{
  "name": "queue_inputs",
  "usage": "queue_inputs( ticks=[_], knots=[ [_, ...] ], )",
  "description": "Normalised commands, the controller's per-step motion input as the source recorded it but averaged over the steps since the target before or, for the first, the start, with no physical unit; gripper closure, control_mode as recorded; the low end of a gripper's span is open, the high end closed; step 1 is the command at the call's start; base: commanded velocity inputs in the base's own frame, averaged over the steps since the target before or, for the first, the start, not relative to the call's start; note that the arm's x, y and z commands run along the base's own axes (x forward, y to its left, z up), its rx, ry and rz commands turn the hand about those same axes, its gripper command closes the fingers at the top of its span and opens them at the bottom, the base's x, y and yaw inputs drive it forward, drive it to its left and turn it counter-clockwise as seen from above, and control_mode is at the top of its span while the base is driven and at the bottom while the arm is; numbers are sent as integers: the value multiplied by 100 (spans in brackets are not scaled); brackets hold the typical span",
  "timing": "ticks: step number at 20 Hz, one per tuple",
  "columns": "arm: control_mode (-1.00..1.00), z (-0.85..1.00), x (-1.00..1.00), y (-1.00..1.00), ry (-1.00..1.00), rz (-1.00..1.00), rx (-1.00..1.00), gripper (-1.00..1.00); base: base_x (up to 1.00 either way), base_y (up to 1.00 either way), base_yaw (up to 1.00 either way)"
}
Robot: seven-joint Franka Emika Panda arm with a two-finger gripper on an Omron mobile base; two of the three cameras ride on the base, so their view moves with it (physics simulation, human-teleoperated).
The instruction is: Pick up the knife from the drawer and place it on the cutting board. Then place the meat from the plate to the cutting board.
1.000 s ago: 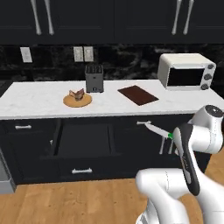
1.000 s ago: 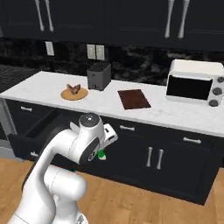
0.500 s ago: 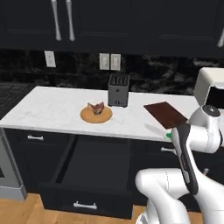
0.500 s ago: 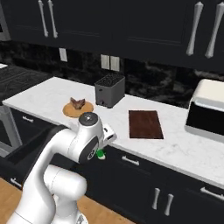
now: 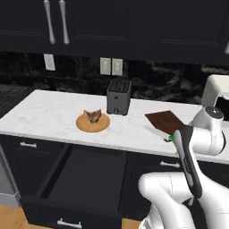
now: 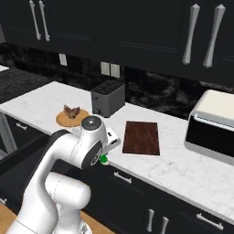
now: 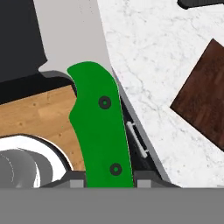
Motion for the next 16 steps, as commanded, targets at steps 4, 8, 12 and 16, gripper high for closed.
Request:
queue_inputs(
  ticks=[4, 8, 12, 16],
  knots=[
    [100, 0, 0, 0, 0, 0, 0, 100, 63, -33, 2],
    [100, 0, 0, 0, 0, 0, 0, 100, 69, 5, 0],
    [100, 0, 0, 0, 0, 0, 0, 100, 60, 37, -2],
    [100, 0, 0, 0, 0, 0, 0, 100, 42, 13, -16]
  ],
)
